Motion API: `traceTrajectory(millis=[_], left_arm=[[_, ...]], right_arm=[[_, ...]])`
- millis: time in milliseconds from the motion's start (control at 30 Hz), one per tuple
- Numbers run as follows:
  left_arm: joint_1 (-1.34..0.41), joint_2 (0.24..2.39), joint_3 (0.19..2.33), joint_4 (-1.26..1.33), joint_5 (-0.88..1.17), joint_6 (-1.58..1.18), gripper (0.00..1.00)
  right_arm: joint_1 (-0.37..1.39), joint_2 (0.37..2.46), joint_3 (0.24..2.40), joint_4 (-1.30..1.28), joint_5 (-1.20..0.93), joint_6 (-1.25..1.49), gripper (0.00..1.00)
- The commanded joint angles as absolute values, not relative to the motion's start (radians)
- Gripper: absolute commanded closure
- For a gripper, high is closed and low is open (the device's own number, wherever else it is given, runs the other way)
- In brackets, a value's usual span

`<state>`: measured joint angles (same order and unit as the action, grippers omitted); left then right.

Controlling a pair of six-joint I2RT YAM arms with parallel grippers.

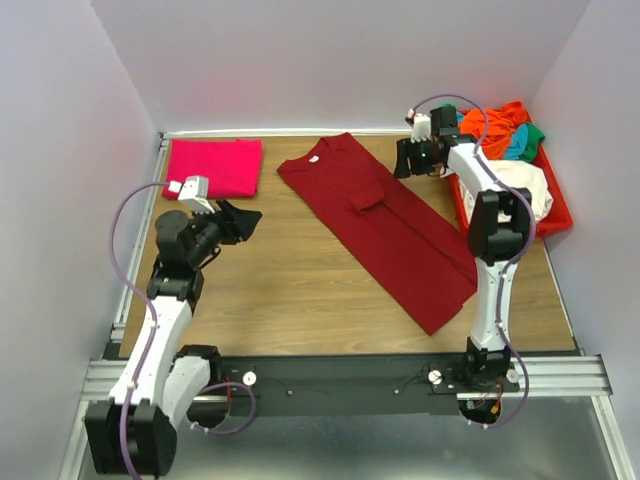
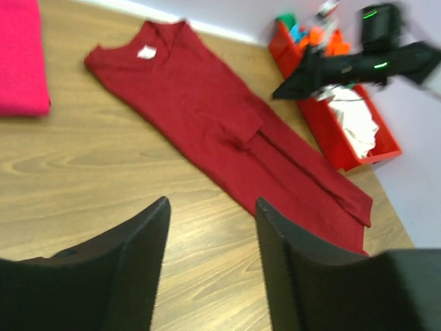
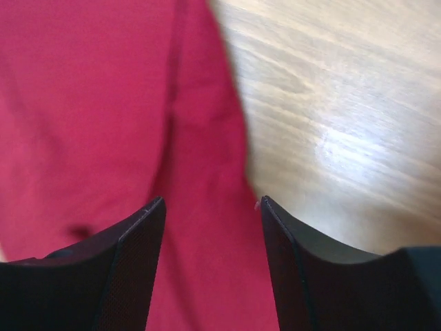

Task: Fold and stack the t-shirts
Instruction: Fold the tshirt

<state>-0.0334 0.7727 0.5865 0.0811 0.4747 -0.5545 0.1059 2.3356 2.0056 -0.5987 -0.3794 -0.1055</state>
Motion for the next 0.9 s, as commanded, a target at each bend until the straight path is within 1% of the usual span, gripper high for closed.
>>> traceTrajectory(millis=[0,100,133,167,200,267,300,333,367,433,533,600,767,867], left_arm=[[-0.073,0.920,0.607,0.179,0.453,-0.598,0.43],[-0.144,1.136,0.722,0.190,0.390,-0.585,0.46],[-0.161,1.179,0.748,0.190,0.374,-0.580,0.47],[-0.198,1.218,0.770,0.190,0.356,-0.578,0.47],[-0.212,1.256,0.813,0.196,0.329,-0.578,0.48],[-0.247,1.352,0.847,0.196,0.281,-0.575,0.48],[-0.256,1.382,0.877,0.198,0.237,-0.580,0.48],[-0.261,1.435,0.891,0.201,0.216,-0.581,0.49],[-0.270,1.460,0.917,0.206,0.180,-0.583,0.49],[-0.272,1.543,0.945,0.207,0.152,-0.594,0.49],[-0.273,1.656,1.009,0.206,0.146,-0.613,0.56],[-0.275,1.715,1.046,0.199,0.164,-0.618,0.59],[-0.290,1.862,1.158,0.184,0.150,-0.627,0.59],[-0.290,1.922,1.219,0.160,0.138,-0.620,0.59]], right_arm=[[0.114,2.133,1.921,-0.600,-0.408,-0.227,0.35],[0.130,1.944,1.768,-0.600,-0.478,-0.343,0.35],[0.139,1.944,1.726,-0.604,-0.500,-0.374,0.35],[0.152,1.868,1.622,-0.610,-0.532,-0.411,0.35],[0.170,1.820,1.571,-0.615,-0.534,-0.479,0.35],[0.254,1.693,1.450,-0.623,-0.474,-0.540,0.35],[0.294,1.656,1.336,-0.627,-0.442,-0.584,0.35],[0.373,1.623,1.281,-0.626,-0.410,-0.595,0.35],[0.417,1.562,1.187,-0.624,-0.349,-0.598,0.35],[0.528,1.525,1.119,-0.621,-0.267,-0.578,0.35],[0.622,1.494,1.042,-0.621,-0.192,-0.534,0.35],[0.655,1.491,1.023,-0.620,-0.154,-0.523,0.35],[0.744,1.557,0.993,-0.611,-0.075,-0.492,0.37],[0.775,1.617,0.991,-0.603,-0.052,-0.463,0.40]])
